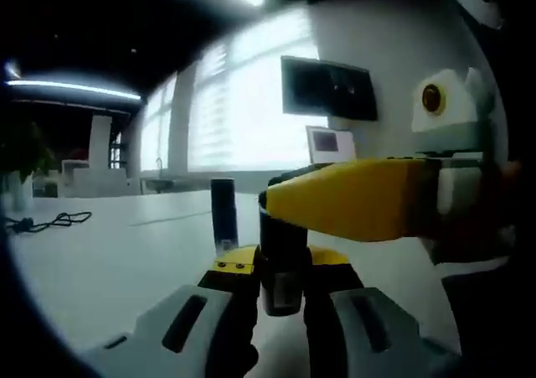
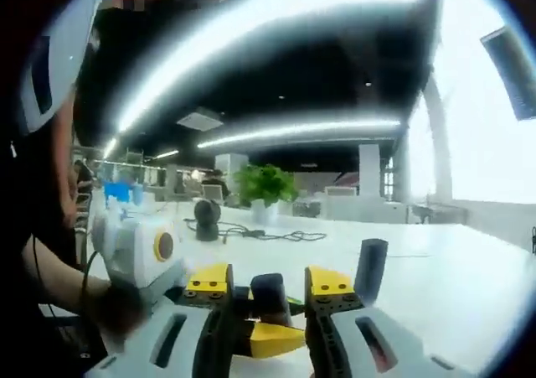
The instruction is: Pick up cosmetic bottle twist off cap place on table pick up cap screw tight cap place on table
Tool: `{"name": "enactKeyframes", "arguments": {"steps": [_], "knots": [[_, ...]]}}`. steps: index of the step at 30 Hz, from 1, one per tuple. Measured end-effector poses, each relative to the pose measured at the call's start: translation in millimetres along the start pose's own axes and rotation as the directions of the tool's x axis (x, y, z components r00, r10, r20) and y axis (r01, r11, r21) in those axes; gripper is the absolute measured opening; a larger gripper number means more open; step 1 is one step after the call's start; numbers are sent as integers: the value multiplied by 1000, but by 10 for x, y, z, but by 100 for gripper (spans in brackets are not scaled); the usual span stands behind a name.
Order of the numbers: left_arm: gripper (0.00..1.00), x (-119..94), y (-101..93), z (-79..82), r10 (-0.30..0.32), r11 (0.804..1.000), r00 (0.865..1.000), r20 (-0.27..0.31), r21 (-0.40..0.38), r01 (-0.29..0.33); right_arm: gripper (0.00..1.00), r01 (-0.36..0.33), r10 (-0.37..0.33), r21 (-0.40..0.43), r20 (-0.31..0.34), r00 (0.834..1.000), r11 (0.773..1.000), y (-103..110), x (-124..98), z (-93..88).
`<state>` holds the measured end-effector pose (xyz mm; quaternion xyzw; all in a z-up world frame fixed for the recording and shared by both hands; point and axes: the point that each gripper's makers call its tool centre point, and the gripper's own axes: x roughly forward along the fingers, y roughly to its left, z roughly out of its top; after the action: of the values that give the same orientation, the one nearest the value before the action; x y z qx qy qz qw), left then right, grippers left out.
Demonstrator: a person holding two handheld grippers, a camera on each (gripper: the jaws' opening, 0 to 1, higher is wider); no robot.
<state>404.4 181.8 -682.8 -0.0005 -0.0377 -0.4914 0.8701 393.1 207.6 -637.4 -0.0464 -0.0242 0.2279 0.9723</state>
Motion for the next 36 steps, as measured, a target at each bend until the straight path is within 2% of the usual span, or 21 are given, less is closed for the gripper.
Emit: {"name": "enactKeyframes", "arguments": {"steps": [2, 9, 11, 15, 20, 26, 32, 36], "knots": [[10, 3, -6, -3, -2, 1000, 1000, -2, 0, 2, 26, 15, -15, -27, -10, 1000, 1000, 13, 55, -24], [10, 5, 38, -20, 13, 1000, 1000, -5, -1, -13, 22, 28, -28, -4, -27, 999, 1000, -3, 178, -123], [10, 12, 38, -32, 16, 1000, 1000, -9, -2, -16, 22, 42, -42, -11, -32, 999, 999, -34, 179, -153], [10, 21, 35, -57, 14, 1000, 1000, -20, 1, -14, 13, 48, -48, -8, -36, 998, 999, -60, 180, -191], [10, 18, 36, -89, 8, 1000, 999, -37, 23, -8, 12, 29, -29, 0, -41, 999, 1000, -64, 174, -226], [10, 13, -1, -99, -19, 998, 999, -43, 56, 21, 12, -18, 19, 26, -38, 999, 1000, -72, 136, -244], [10, -20, -82, -73, -74, 997, 996, -43, -8, 74, 11, -97, 98, 32, -30, 995, 995, -19, 81, -219], [9, -70, -128, -53, -94, 996, 995, -44, -8, 93, 11, -167, 169, 48, -27, 985, 985, 63, 38, -190]]}}
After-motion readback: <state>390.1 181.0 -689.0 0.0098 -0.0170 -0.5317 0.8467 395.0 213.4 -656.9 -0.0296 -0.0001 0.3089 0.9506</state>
